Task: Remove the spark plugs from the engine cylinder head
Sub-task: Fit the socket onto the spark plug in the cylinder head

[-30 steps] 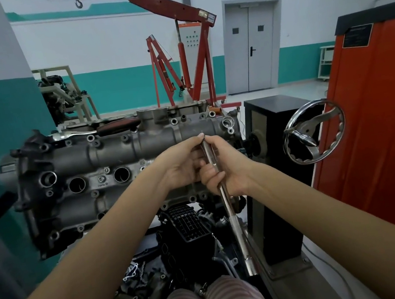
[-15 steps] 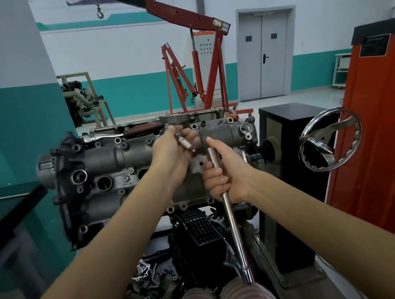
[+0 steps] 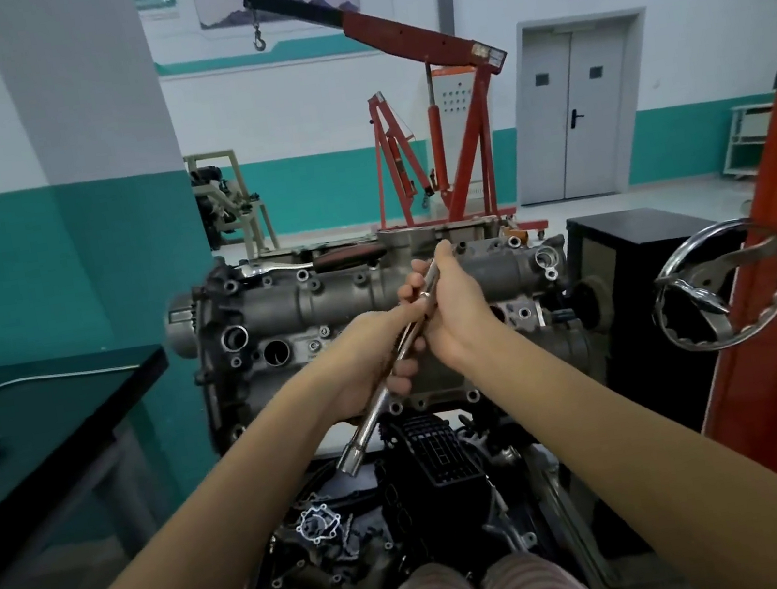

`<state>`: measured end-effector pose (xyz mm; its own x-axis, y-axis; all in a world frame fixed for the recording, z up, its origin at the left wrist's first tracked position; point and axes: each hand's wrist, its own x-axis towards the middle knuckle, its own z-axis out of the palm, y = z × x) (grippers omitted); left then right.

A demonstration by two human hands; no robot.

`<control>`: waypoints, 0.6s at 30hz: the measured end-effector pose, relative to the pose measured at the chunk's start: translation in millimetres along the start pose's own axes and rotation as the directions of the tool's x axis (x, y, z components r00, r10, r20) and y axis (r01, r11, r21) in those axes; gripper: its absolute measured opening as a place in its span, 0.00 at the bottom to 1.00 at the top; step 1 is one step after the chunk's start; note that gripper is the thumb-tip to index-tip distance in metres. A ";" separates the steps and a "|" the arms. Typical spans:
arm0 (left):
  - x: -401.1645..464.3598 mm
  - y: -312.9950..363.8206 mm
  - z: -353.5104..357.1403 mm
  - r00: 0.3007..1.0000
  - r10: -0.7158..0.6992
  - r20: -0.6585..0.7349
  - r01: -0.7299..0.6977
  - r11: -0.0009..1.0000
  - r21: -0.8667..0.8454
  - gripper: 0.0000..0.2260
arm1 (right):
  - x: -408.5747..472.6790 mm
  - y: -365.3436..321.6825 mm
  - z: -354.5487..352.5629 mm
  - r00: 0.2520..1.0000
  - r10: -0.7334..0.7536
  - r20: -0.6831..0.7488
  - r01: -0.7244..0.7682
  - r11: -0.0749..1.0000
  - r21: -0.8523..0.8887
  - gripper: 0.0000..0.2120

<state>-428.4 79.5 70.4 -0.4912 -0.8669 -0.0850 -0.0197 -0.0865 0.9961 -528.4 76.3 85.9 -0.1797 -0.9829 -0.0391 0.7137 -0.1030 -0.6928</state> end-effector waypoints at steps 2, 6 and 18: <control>-1.6 2.3 -1.0 1.000 0.006 0.009 -0.006 1.000 0.020 0.12 | 0.3 2.7 0.6 1.000 -0.013 -0.004 0.013 0.999 -0.049 0.17; -2.9 4.8 -3.3 0.998 0.055 -0.026 -0.052 0.995 0.089 0.12 | 3.4 12.5 -0.3 0.986 -0.101 -0.130 0.077 0.981 -0.177 0.13; -0.2 -5.1 10.4 0.972 0.060 -0.228 -0.025 0.988 0.150 0.19 | 17.2 26.8 4.6 0.891 -0.296 -0.345 0.164 0.917 -0.364 0.17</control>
<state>-437.3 85.3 65.6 -0.2797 -0.9596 -0.0291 -0.1375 0.0100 0.9905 -509.3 55.9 69.9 -0.6050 -0.7924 -0.0777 0.3785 -0.2003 -0.9037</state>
